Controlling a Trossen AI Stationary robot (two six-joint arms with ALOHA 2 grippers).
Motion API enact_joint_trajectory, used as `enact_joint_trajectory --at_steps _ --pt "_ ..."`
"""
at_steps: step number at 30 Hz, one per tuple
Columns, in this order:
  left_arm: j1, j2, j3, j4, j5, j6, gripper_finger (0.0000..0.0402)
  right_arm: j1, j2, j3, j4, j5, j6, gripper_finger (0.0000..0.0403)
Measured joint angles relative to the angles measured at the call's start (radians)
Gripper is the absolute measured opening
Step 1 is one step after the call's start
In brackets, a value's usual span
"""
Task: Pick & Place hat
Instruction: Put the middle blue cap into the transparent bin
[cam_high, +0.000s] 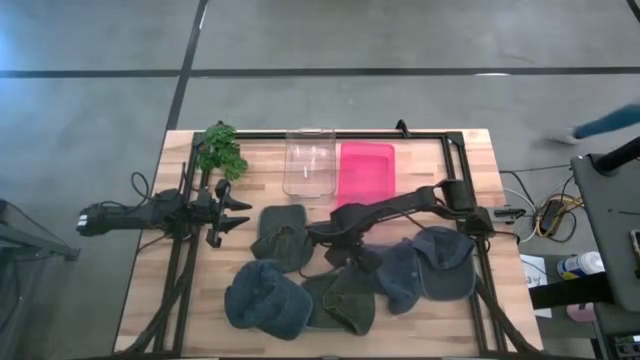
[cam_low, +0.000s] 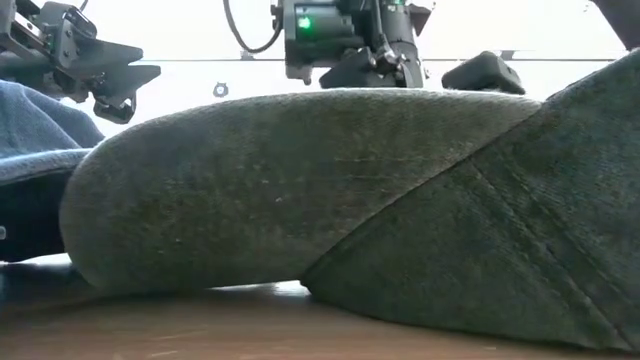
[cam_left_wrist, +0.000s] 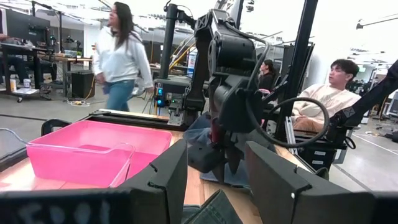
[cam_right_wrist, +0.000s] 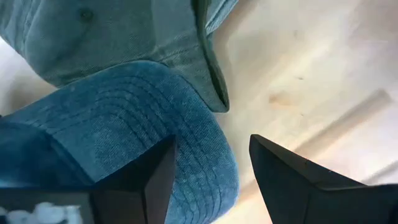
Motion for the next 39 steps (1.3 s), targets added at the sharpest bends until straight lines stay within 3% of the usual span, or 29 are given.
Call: enact_joint_trajectory --at_steps 6,12,16,18,24,31,39 --pt "0.000 0.000 0.000 -0.001 0.000 0.000 0.0153 -0.029 0.001 -0.002 -0.015 -0.060 0.030 0.0199" --pt "0.000 0.000 0.000 -0.001 0.000 0.000 0.0153 -0.044 -0.051 0.012 -0.172 -0.050 0.264 0.0199" --pt "0.000 0.000 0.000 -0.001 0.000 0.000 0.0153 -0.001 -0.176 -0.034 -0.181 -0.047 0.421 0.0198" --pt "0.000 0.000 0.000 -0.001 0.000 0.000 0.0153 0.029 -0.267 -0.093 -0.118 -0.029 0.510 0.0198" --pt "0.000 0.000 0.000 -0.001 0.000 0.000 0.0153 0.132 -0.561 -0.366 0.074 0.257 0.790 0.0198" --pt "0.000 0.000 0.000 -0.002 0.000 0.000 0.0153 0.157 -0.757 -0.652 0.100 0.268 1.045 0.0198" --pt "0.000 0.000 0.000 -0.002 0.000 0.000 0.0153 0.155 -0.844 -0.809 0.256 0.280 1.029 0.0198"
